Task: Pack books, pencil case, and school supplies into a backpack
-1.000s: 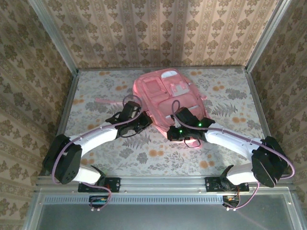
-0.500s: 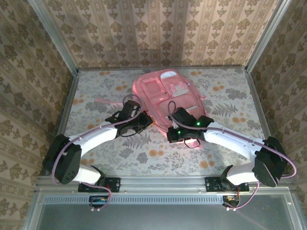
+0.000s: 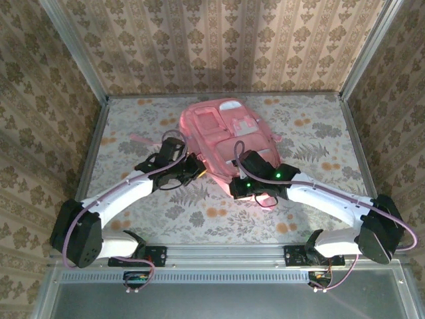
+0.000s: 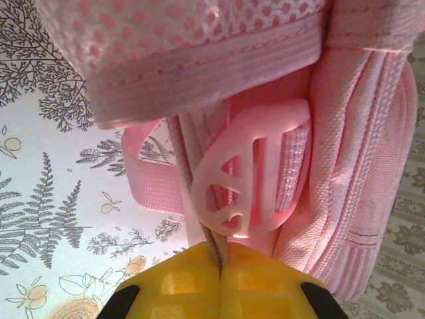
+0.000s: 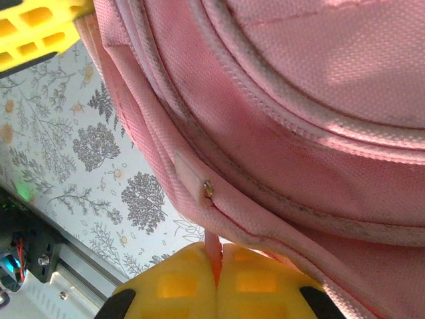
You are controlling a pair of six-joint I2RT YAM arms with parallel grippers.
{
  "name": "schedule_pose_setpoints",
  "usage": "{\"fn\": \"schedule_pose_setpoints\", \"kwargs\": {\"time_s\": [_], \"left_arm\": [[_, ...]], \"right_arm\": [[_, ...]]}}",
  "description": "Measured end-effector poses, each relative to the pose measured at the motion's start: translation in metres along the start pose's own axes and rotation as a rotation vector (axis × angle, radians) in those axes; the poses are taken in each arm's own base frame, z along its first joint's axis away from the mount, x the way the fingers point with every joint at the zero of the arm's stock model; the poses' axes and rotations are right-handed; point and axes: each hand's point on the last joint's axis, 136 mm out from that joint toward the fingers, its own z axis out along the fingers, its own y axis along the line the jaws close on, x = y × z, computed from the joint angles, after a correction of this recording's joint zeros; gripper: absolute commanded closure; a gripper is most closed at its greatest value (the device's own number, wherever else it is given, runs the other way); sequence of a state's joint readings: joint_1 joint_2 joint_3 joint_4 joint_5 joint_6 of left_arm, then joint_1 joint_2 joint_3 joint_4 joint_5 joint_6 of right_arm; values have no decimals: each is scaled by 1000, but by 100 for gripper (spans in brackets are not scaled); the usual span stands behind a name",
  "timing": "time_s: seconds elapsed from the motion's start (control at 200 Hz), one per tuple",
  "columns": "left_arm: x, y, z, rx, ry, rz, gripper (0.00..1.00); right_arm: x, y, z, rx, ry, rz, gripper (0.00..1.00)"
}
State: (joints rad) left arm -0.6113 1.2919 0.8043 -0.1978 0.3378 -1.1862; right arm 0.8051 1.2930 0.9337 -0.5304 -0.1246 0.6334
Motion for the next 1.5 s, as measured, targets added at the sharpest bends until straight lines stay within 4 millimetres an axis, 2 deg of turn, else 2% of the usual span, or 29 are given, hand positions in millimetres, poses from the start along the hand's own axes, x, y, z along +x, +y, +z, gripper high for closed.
{"fn": "schedule_pose_setpoints", "kwargs": {"time_s": [0.22,0.395,0.555,0.895,1.07,1.155,1.225,1.395,1.5], "left_arm": [[8,-6,4,10,3,-1,100],[15,-6,15,-13,-15,-31,100],[15,-5,17,-32,-53,-49,100],[10,-2,18,-43,-92,-72,100],[7,2,6,-58,-106,-54,100],[7,-1,0,-41,-108,-46,100],[12,1,-2,-36,-89,-39,100],[35,19,4,-62,20,-15,100],[36,21,0,-72,26,70,75]], "right_arm": [[-1,0,-11,-30,-31,82,100],[7,-3,-5,8,0,133,100],[10,4,1,51,19,119,100],[12,15,5,51,30,96,100],[8,17,-2,68,33,79,100],[9,13,-2,86,14,68,100],[17,5,2,80,-12,71,100],[41,-17,14,14,-102,105,100],[55,-33,16,8,-120,102,100]]}}
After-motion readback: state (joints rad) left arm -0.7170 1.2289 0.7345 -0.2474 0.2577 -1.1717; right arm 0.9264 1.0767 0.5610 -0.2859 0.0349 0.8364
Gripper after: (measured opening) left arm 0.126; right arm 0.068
